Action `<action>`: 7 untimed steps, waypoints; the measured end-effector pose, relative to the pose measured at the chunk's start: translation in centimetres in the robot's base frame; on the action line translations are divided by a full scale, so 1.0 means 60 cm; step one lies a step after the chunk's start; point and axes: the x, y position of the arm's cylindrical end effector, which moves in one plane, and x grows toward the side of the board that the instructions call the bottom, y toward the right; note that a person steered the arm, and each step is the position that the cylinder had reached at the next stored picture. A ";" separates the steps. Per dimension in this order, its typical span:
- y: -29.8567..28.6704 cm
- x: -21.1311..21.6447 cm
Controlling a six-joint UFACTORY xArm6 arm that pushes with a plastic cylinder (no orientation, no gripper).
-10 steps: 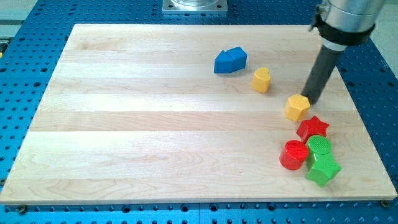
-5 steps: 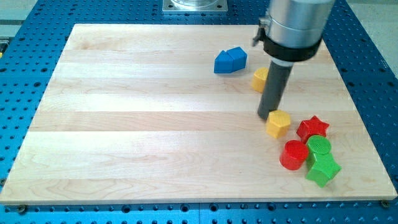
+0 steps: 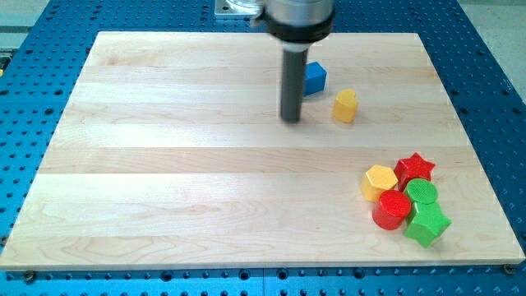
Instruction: Push yellow blocks into the group of blocks
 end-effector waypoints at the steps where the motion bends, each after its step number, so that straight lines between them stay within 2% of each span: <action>1: 0.112 -0.019; 3: 0.226 -0.038; 4: 0.223 0.019; 5: 0.166 0.089; 7: 0.126 0.144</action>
